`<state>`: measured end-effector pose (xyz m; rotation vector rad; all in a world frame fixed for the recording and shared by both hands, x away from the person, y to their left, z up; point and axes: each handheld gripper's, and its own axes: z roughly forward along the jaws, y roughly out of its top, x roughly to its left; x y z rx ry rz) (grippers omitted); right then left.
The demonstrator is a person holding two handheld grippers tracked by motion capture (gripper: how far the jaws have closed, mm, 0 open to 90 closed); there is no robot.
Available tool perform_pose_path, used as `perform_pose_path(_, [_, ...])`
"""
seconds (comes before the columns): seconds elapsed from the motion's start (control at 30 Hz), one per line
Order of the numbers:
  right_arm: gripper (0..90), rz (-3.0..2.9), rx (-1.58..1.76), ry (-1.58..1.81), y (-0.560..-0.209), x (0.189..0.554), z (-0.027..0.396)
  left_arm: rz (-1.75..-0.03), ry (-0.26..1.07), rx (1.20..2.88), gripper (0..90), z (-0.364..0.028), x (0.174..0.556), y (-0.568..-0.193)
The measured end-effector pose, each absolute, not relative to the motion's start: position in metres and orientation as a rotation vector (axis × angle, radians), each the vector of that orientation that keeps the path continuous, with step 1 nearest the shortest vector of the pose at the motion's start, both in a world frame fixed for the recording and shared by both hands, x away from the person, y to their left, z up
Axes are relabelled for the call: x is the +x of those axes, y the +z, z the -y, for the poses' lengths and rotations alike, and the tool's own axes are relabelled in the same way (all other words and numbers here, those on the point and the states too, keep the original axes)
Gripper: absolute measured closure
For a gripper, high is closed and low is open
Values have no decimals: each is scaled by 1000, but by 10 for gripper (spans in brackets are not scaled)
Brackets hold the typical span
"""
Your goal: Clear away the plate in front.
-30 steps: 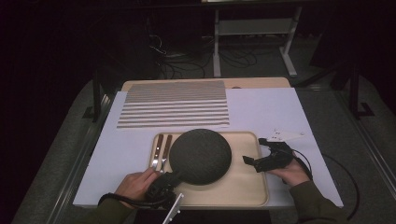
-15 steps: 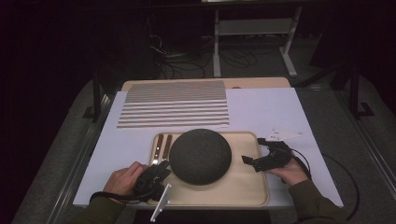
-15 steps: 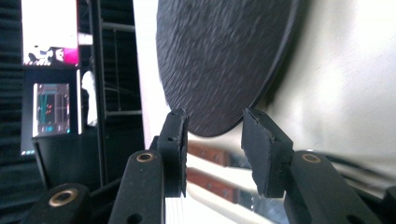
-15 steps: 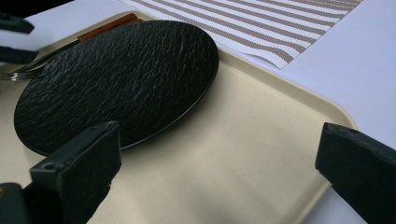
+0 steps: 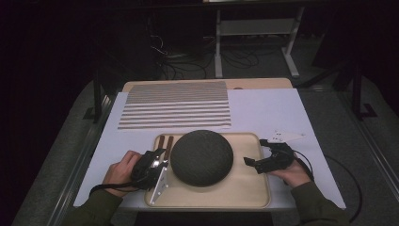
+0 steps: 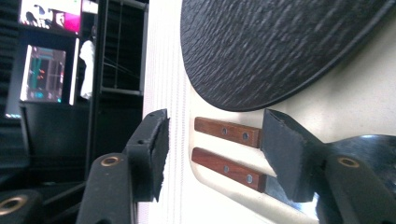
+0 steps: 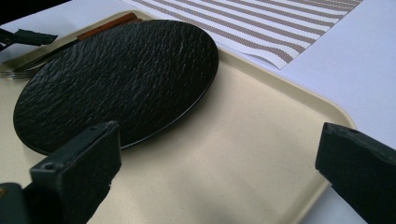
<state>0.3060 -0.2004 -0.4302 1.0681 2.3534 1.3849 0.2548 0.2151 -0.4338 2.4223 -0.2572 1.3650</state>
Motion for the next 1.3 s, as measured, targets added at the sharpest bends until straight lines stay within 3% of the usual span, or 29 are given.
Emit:
perform_pose_path(0.47, [0, -2364, 1049, 1356, -429, 301, 198, -252, 916, 2394, 169, -230, 290, -419])
perform_pose_path(0.67, [0, -2369, 1048, 1355, -430, 301, 198, -410, 730, 2348, 115, -240, 302, -414])
perform_pose_path(1.03, [0, -2366, 1050, 1362, -429, 300, 197, -573, 507, 2275, 11, -253, 316, -413])
perform_pose_path(1.3, [0, -2365, 1048, 1360, -428, 298, 197, -630, 430, 2228, 0, -263, 320, -413])
